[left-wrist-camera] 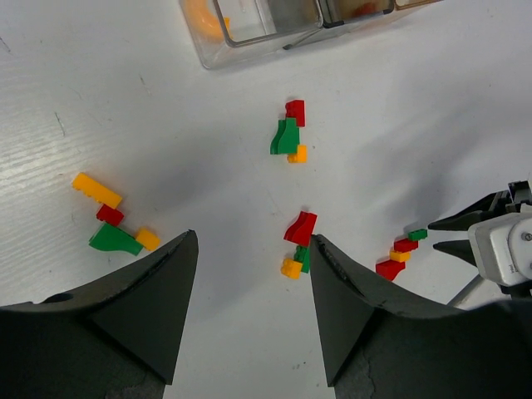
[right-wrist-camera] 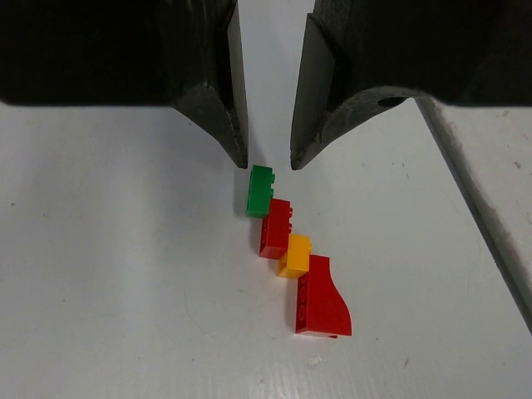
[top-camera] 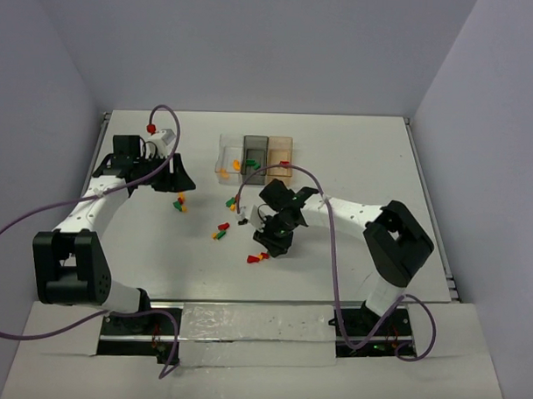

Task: Sort the legos into containers by color

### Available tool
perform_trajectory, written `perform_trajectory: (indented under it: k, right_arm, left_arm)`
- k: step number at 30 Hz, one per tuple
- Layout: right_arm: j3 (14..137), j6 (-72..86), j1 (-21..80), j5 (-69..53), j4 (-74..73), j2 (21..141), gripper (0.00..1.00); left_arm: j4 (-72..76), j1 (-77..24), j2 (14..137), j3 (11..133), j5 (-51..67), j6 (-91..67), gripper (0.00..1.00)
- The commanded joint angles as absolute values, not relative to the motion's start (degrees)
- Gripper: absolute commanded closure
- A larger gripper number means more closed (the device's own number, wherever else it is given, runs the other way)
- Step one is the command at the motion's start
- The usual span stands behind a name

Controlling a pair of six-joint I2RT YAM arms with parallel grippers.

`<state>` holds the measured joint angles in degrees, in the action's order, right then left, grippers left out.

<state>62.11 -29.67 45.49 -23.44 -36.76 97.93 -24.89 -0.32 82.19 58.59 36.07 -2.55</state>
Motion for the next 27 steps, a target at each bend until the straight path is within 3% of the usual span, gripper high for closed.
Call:
perform_trajectory:
  k: [1, 14, 17, 22, 27]
  right_arm:
    - [62.35, -29.27, 46.62, -23.99, -34.47, 98.94, 0.66]
    - [61.61, -30.15, 46.67, -24.35, -32.88, 101.78, 0.67]
    - [61.12, -30.15, 46.67, -24.39, -32.30, 101.69, 0.73]
    - [60.84, -30.31, 46.76, -24.43, -32.41, 101.15, 0.92]
    - [60.38, -29.44, 46.76, -23.29, -32.60, 98.23, 1.00]
  left_arm:
    - [-21.76, -0.18, 82.37, 60.61, 37.51, -2.95, 0.35]
    - [-21.36, -0.18, 82.88, 61.00, 37.53, -3.25, 0.35]
    - [-20.95, -0.18, 82.83, 60.72, 37.35, -3.52, 0.35]
    - [-20.12, -0.18, 82.55, 59.91, 37.33, -4.25, 0.36]
    - [-18.63, -0.18, 82.18, 58.26, 40.44, -6.69, 0.37]
